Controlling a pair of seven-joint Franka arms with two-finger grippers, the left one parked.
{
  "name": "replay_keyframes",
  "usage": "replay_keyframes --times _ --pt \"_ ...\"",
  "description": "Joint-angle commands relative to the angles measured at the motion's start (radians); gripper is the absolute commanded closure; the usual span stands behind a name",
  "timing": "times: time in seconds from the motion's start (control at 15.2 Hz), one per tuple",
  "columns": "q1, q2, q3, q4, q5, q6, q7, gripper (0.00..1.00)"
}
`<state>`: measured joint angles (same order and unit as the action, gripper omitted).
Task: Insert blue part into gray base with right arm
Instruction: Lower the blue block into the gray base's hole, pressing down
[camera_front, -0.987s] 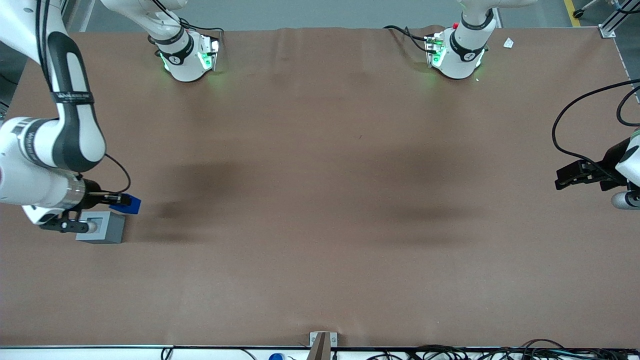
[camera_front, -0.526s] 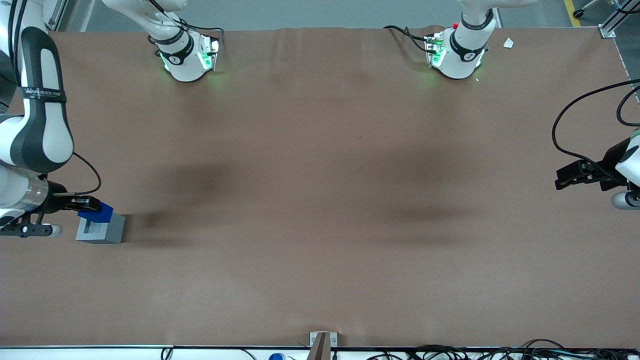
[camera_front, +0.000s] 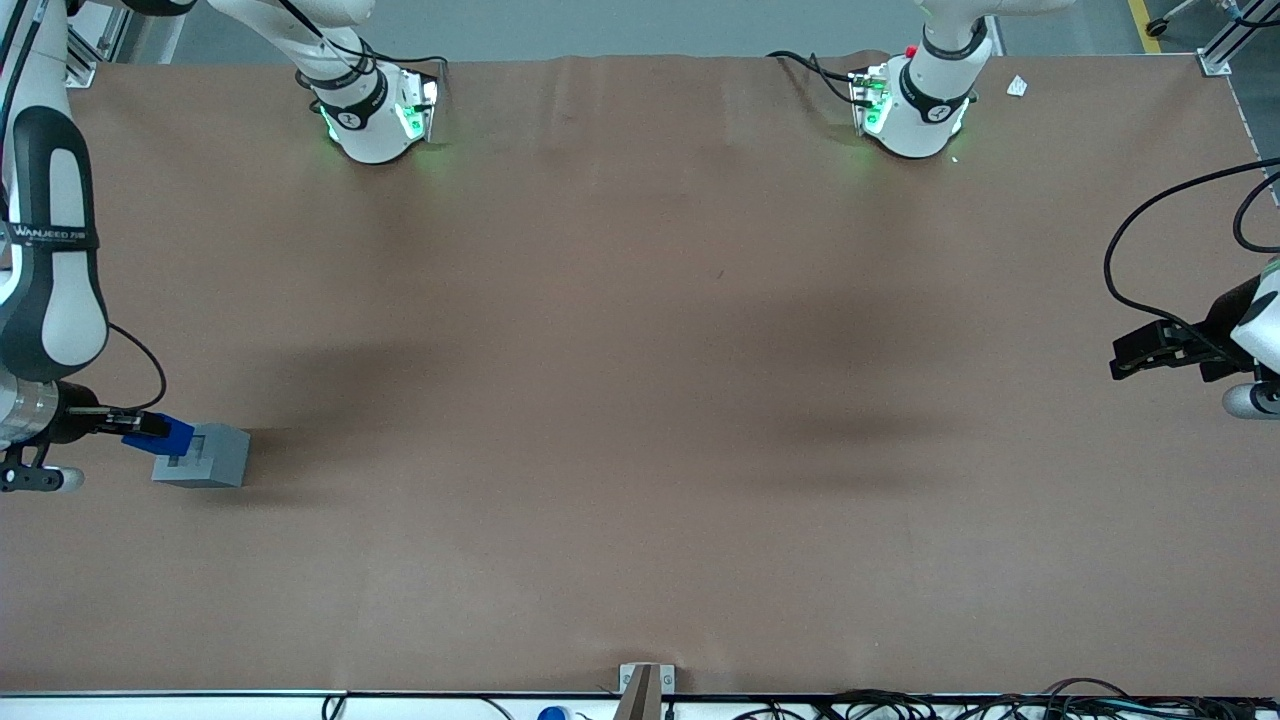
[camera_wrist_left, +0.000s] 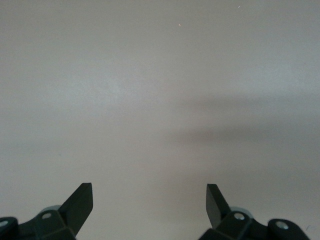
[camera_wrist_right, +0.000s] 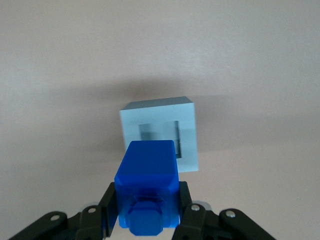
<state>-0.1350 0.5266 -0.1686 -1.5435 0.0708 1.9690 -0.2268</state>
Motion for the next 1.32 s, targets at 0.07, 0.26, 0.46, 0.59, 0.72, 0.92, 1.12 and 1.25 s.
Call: replay_keyframes --times 0.07,0.26,0.46,0.59,0.72,0.92,1.12,1.25 --pt "-0.014 0.027 0.014 0.031 -0.003 -0.007 -0.008 0.78" --pt "-0.015 0.036 0.015 0.034 -0.002 -0.005 -0.008 0.78" --pt "-0.014 0.053 0.014 0.046 -0.003 -0.004 -0.011 0.78" --pt "-0.015 0.067 0.014 0.055 -0.003 -0.004 -0.013 0.78" --pt "-0.015 0.069 0.015 0.056 -0.003 -0.005 -0.011 0.78" --pt "-0.015 0.070 0.014 0.056 -0.003 -0.005 -0.014 0.78" --pt "-0.015 0.079 0.014 0.056 -0.003 -0.004 -0.034 0.78" --pt "-0.015 0.082 0.014 0.056 -0.003 -0.004 -0.034 0.78"
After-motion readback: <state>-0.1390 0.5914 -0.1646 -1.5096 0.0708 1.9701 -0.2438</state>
